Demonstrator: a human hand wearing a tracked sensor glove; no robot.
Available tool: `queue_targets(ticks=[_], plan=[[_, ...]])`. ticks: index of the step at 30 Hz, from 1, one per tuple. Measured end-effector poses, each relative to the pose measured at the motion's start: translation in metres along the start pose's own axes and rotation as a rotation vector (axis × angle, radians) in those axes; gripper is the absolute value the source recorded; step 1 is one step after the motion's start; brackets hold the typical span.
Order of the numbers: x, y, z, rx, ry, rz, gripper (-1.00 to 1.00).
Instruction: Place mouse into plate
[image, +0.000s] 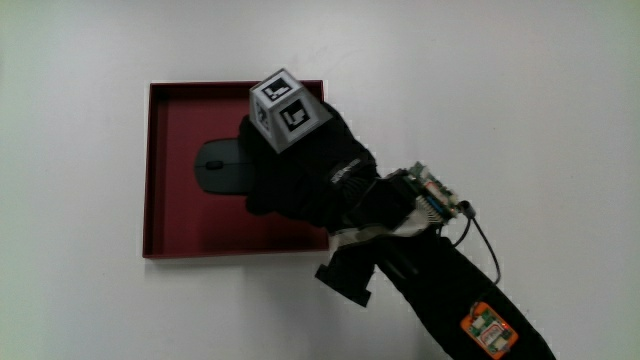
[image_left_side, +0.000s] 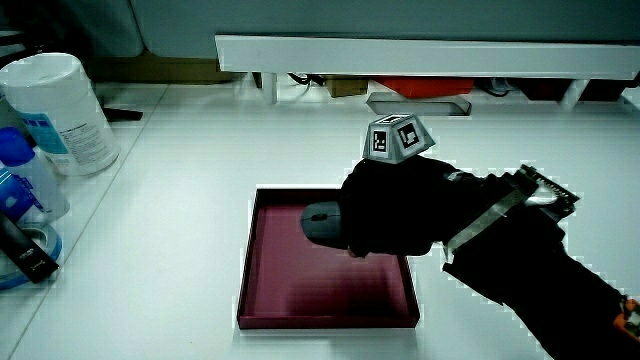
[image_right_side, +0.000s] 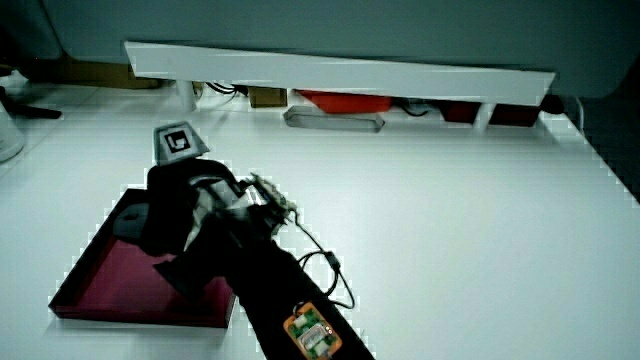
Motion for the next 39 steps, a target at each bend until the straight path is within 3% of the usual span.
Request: queue_targets(ticks=[1,2,4,6,8,9,10,14,21,22,23,24,28,30,32,33,37,38,39], plan=[[-0.004,-0.001,0.002,0.034,-0.005,0.002,0.0],[-0.007,0.005,-0.001,0.011,-0.03,-0.02,0.0],[-0.01,0.011,-0.005,-0.005,-0.017,0.006,0.0],[-0.011,0.018,-0.01,-0.005,-0.028,-0.005,0.0],[-0.014,0.027,-0.017,-0.027,-0.022,0.005,0.0],[-0.016,0.034,-0.022,-0.067,-0.025,0.009,0.0],[-0.018,0.036,-0.024,-0.047,-0.05,-0.014,0.0],[-0.021,0.048,-0.037,-0.107,-0.053,-0.003,0.0],[-0.022,0.063,-0.052,-0.131,-0.078,-0.047,0.0],[-0.021,0.068,-0.056,-0.179,-0.079,-0.068,0.0],[-0.02,0.069,-0.057,-0.161,-0.071,-0.057,0.0],[-0.019,0.071,-0.059,-0.192,-0.08,-0.073,0.0],[-0.021,0.07,-0.056,-0.157,-0.079,-0.07,0.0],[-0.022,0.072,-0.059,-0.218,-0.081,-0.096,0.0],[-0.022,0.07,-0.059,-0.207,-0.1,-0.102,0.0],[-0.021,0.07,-0.061,-0.231,-0.102,-0.114,0.0],[-0.019,0.067,-0.063,-0.266,-0.074,-0.089,-0.25],[-0.017,0.064,-0.062,-0.265,-0.082,-0.116,-0.31],[-0.016,0.061,-0.061,-0.238,-0.076,-0.106,-0.38]])
